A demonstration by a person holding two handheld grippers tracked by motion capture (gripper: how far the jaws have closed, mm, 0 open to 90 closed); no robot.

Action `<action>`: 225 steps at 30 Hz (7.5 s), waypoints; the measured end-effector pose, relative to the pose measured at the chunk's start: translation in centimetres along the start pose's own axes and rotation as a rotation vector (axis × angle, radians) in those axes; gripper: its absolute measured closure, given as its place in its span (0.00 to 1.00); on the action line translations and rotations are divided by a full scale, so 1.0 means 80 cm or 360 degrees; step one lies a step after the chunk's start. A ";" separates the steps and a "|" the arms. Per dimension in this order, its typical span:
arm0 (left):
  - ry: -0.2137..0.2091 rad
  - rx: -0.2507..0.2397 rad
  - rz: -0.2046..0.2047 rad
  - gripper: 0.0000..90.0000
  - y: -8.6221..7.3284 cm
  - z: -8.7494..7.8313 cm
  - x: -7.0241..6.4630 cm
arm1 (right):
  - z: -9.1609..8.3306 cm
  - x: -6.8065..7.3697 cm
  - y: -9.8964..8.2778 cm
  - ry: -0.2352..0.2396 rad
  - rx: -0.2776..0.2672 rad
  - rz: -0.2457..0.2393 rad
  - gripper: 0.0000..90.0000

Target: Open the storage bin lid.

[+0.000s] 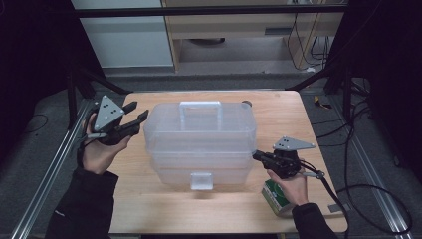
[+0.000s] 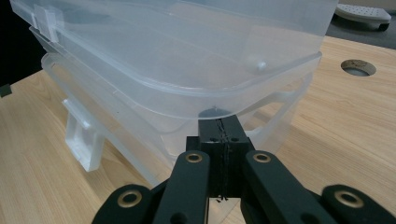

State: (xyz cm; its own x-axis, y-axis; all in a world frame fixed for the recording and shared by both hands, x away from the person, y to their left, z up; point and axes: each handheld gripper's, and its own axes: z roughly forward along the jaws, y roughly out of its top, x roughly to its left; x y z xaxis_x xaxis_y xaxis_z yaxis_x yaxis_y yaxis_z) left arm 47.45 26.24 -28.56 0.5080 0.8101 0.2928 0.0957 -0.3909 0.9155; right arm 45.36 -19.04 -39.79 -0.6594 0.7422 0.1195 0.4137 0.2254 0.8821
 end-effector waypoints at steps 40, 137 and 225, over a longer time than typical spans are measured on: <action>0.0033 0.0206 -0.0305 0.98 -0.147 -0.026 -0.012 | 0.000 0.000 0.000 -0.0011 0.0005 -0.0015 1.00; -0.0131 0.0046 -0.0263 0.57 -0.108 0.032 -0.032 | -0.002 -0.013 0.035 0.0020 -0.0093 0.0017 1.00; -0.0020 -0.0090 -0.0345 0.71 -0.059 0.065 0.000 | 0.036 -0.016 -0.001 -0.0101 0.0293 0.0133 0.87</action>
State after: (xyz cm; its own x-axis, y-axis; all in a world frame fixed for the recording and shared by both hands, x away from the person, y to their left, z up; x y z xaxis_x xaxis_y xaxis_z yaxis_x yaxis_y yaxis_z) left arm 51.46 25.77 -34.32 0.4912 0.8670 0.0843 0.1557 -0.1826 0.9708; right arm 48.00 -18.17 -41.30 -0.5796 0.8001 0.1547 0.5768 0.2687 0.7715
